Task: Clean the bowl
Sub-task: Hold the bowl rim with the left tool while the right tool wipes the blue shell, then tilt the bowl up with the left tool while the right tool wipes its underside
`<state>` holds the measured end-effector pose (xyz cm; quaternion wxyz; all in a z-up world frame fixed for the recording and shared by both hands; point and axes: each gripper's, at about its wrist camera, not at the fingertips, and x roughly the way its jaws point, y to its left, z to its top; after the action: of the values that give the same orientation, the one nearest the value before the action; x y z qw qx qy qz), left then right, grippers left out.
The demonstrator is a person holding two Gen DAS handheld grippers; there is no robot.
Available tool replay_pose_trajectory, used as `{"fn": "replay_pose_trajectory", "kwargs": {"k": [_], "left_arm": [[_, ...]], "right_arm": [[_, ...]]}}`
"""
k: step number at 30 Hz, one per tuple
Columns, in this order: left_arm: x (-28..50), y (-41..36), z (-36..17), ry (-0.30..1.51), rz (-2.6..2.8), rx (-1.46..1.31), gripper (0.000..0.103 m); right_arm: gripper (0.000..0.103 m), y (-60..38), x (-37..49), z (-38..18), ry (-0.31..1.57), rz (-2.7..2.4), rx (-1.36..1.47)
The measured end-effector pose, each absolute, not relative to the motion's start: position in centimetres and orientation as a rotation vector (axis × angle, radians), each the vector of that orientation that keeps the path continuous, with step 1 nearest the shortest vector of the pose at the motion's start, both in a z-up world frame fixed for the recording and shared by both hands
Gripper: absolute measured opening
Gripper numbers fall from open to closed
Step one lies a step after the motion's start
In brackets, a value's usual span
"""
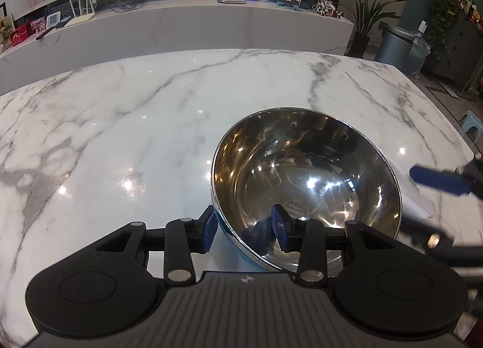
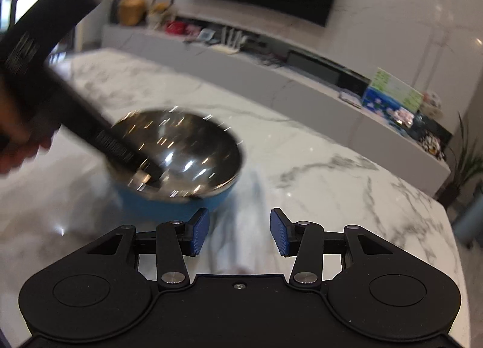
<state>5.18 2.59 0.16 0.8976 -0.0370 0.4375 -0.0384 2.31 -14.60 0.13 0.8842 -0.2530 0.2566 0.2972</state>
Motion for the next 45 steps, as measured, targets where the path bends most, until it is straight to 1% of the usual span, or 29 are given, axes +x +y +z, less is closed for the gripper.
{"fn": "replay_pose_trajectory", "kwargs": {"k": [2,9,16,23,26,29,33,37,39,45], "left_arm": [[5.2,2.6,0.1,0.908,-0.081,-0.077,0.039],[5.2,2.4,0.2,0.914,-0.090,-0.076,0.039],[5.5,2.3,0.3,0.939,-0.093,-0.070,0.039],[5.7,2.1,0.6,0.981,-0.116,-0.036,0.039],[5.8,2.0,0.7,0.996,-0.136,-0.023,0.039],[5.9,2.1,0.7,1.005,-0.149,-0.023,0.039],[5.8,2.2,0.8,1.013,-0.162,-0.015,0.039],[6.0,2.5,0.9,1.017,-0.163,-0.027,0.033],[6.1,2.6,0.9,1.020,-0.167,-0.035,0.032],[6.2,2.6,0.9,1.023,-0.171,-0.031,0.031]], "right_arm": [[0.044,-14.3,2.3,-0.2,0.554,0.612,-0.557],[0.041,-13.9,4.7,-1.3,0.654,0.576,-0.530],[0.041,-14.5,7.4,-1.4,0.792,0.561,-0.403],[0.024,-14.4,9.3,-1.0,0.905,0.583,-0.382],[0.019,-13.9,9.7,-0.7,0.945,0.606,-0.431],[0.013,-12.7,10.3,-0.2,0.975,0.631,-0.538],[0.013,-12.0,10.8,1.4,0.972,0.672,-0.608],[0.013,-12.2,11.0,3.5,0.945,0.706,-0.651],[0.013,-12.3,11.0,4.6,0.931,0.725,-0.665],[0.013,-12.1,10.5,5.6,0.930,0.759,-0.713]]}}
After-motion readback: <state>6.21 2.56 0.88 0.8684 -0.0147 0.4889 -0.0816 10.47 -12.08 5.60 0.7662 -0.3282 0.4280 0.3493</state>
